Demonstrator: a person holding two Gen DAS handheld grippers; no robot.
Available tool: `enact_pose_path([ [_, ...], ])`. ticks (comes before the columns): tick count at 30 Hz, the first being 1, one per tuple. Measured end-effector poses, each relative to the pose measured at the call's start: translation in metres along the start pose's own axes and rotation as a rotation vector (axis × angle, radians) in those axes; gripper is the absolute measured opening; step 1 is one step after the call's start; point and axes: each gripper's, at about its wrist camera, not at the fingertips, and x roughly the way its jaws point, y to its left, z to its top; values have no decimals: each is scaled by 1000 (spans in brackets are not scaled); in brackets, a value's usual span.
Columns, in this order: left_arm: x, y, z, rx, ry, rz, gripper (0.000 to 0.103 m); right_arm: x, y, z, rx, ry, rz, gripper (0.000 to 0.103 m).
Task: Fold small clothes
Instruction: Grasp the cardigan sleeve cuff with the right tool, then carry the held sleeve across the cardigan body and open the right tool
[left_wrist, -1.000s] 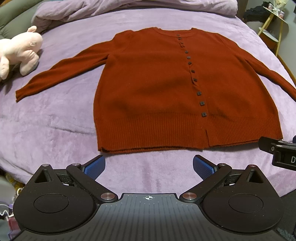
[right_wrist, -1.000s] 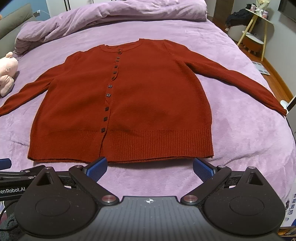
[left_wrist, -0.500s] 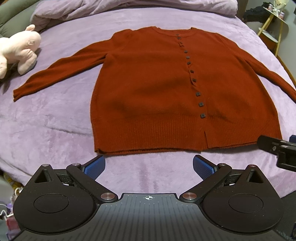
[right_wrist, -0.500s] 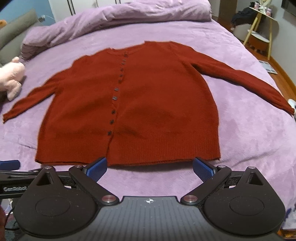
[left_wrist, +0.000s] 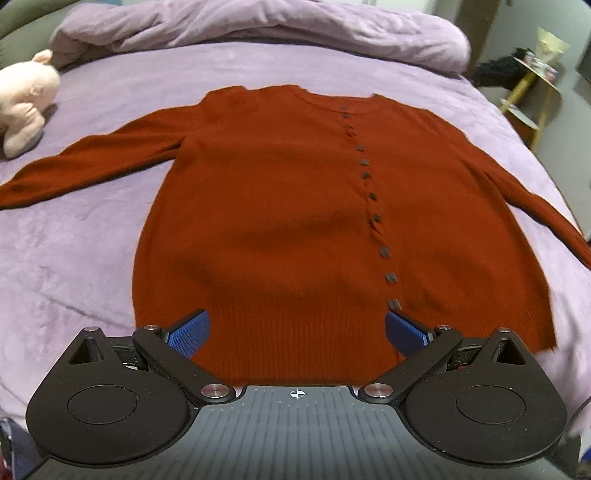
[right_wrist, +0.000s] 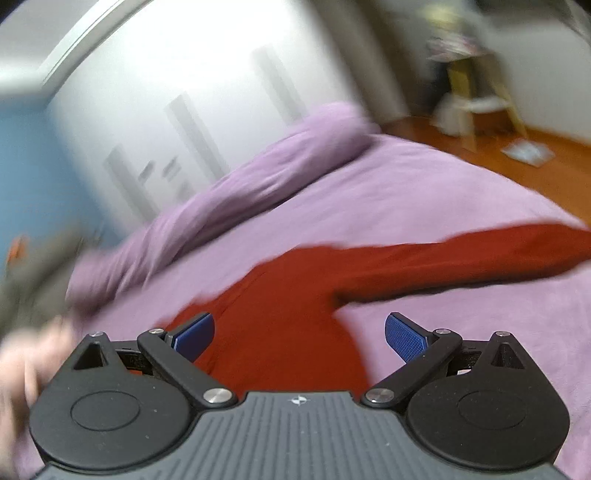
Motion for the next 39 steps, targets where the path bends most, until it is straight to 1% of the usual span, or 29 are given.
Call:
enact_pose_path([
  [2,13,1,8,-34,1,8,103,19,-48,15,150,-5,-85,92],
  [4,27,4,16,-77,9,10,100,35,-98,28,299,-13,-158,72],
  [5,32,5,21,-98,5,0,99,40,-117,31,358,-20,-189,69],
  [6,38,6,26,-116,5,-6,97,43,-136,33,426,-34,-219,64],
  [8,49,7,33,-140,12,0,96,47,-165,37,537,-65,-238,59],
  [9,55,7,37,-146,16,3,95,50,-178,35,591,-85,-232,53],
  [11,63,7,43,-151,22,7,94,58,-188,35,632,-102,-219,49],
  [12,66,7,45,-152,24,8,93,64,-189,35,625,-107,-221,45],
  [14,70,9,48,-151,30,4,92,68,-188,37,571,-99,-250,28],
  [15,71,10,49,-153,32,-3,91,71,-184,40,549,-88,-255,8],
  [16,72,11,51,-157,34,-15,89,74,-177,44,530,-86,-251,8],
  [17,72,13,53,-163,33,-33,89,77,-160,47,493,-88,-239,8],
  [18,70,15,55,-172,25,-63,89,79,-137,58,417,-90,-203,8],
  [19,70,17,58,-182,18,-96,89,81,-105,65,325,-86,-142,8],
  [20,69,18,62,-194,8,-133,89,85,-73,66,235,-67,-70,8],
  [21,68,19,67,-203,-7,-176,89,91,-32,63,140,-34,43,8],
  [22,67,18,73,-209,-19,-211,89,97,-1,57,71,1,141,8],
  [23,67,17,80,-217,-30,-241,88,104,37,45,-17,50,254,8],
  [24,67,16,87,-227,-47,-282,88,110,66,32,-84,99,339,10],
  [25,67,16,93,-231,-63,-325,88,117,91,18,-136,157,403,15],
  [26,69,16,101,-236,-76,-373,88,124,110,4,-170,219,450,24],
  [27,72,16,106,-241,-81,-399,88,133,126,-14,-192,294,478,51],
  [28,77,17,111,-246,-76,-422,87,138,134,-27,-201,323,483,65],
  [29,84,18,115,-253,-62,-440,85,141,139,-39,-216,335,478,65],
  [30,93,20,120,-264,-35,-455,80,144,140,-50,-234,349,448,65],
  [32,112,27,128,-280,10,-467,77,150,135,-60,-225,371,388,65],
  [35,132,43,135,-301,18,-429,72,155,111,-62,-177,401,330,65],
  [38,147,68,136,-381,18,-414,71,149,92,-67,-153,409,282,63],
  [39,149,75,135,-398,13,-407,71,153,85,-65,-141,405,273,62],
])
